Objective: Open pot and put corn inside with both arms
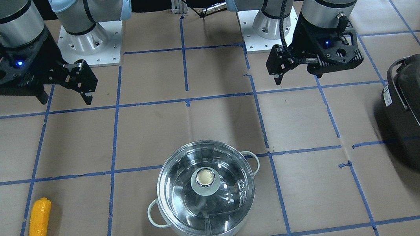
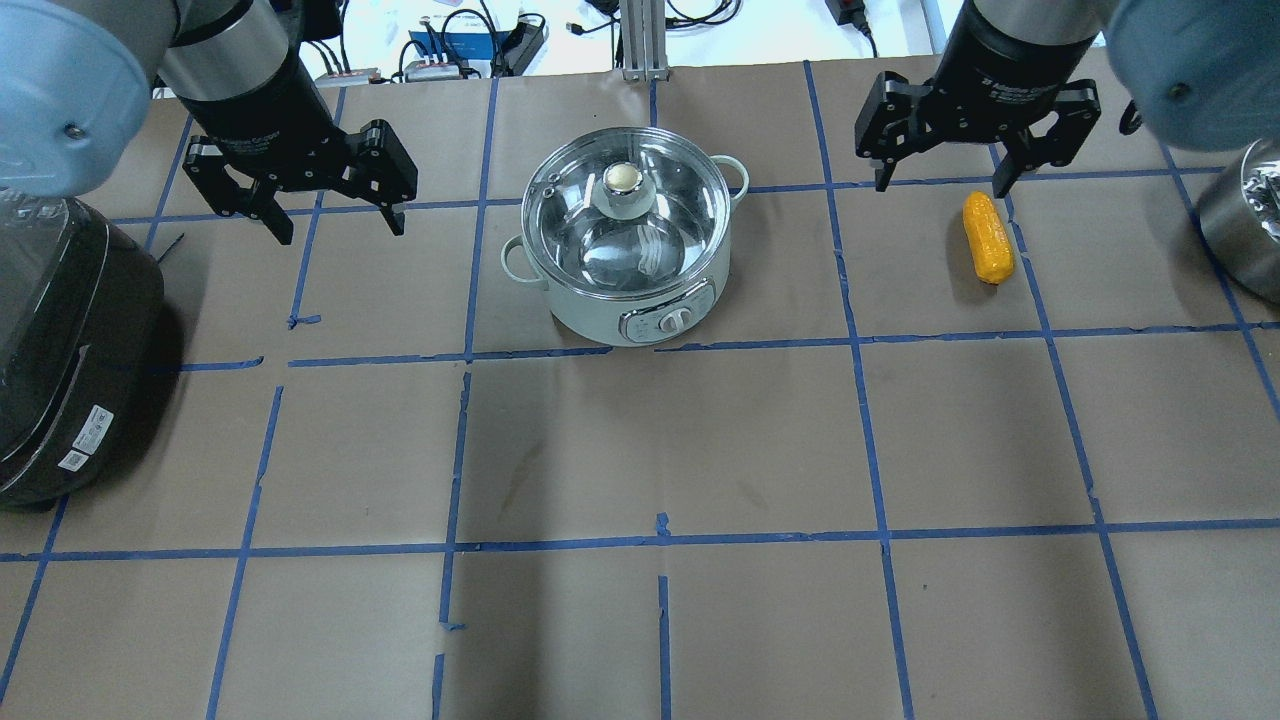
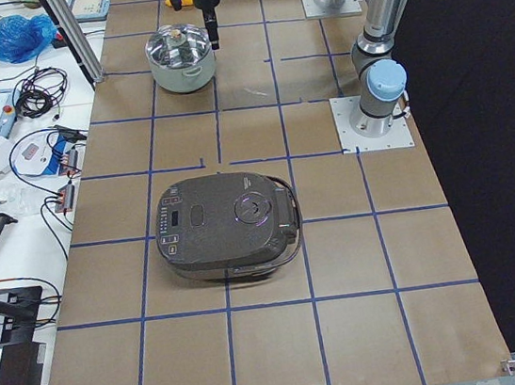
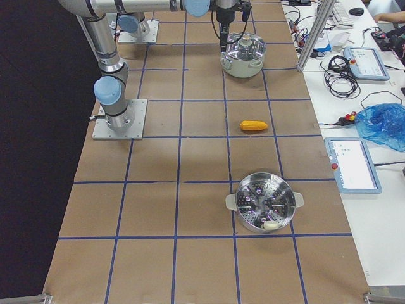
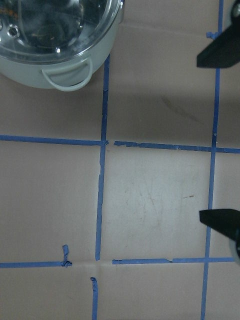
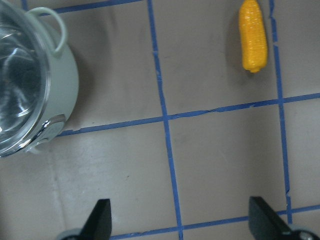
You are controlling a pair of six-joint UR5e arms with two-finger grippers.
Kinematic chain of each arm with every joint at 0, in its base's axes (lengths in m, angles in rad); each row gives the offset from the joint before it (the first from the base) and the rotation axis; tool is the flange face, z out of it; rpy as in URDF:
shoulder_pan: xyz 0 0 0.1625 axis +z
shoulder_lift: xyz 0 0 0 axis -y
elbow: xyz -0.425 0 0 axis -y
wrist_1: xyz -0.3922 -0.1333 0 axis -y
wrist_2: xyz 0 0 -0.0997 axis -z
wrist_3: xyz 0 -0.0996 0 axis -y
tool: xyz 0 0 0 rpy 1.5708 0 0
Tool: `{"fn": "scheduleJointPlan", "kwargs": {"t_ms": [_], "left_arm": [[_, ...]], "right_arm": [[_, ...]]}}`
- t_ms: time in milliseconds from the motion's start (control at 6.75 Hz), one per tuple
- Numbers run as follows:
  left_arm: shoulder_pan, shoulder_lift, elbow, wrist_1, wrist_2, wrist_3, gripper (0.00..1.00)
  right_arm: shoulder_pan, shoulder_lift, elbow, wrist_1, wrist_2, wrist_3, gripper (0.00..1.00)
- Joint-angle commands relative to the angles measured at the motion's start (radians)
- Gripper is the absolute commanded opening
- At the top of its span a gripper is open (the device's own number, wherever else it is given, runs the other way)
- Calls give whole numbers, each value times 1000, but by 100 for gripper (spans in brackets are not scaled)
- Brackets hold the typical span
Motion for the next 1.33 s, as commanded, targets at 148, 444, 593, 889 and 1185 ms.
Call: {"fn": "scheduleJointPlan", "kwargs": {"t_ms": [148,444,593,889,1185], "left_arm": [[4,9,-2,0,-3,164,100],[11,-28,34,40,-6,163,100],[8,-69,59,77,-49,142,100],[-66,-294,250,152,-146,27,100],[-178,-462,352,208,-143,-88,100]], "right_arm": [[-227,240,-29,-144,4,-123,92],[-270,443,7,-438,7,-168,89],[-268,542,-6,-511,9,-171,89],[-264,588,25,-561,39,-209,84],[-264,580,34,-561,39,-214,21]]}}
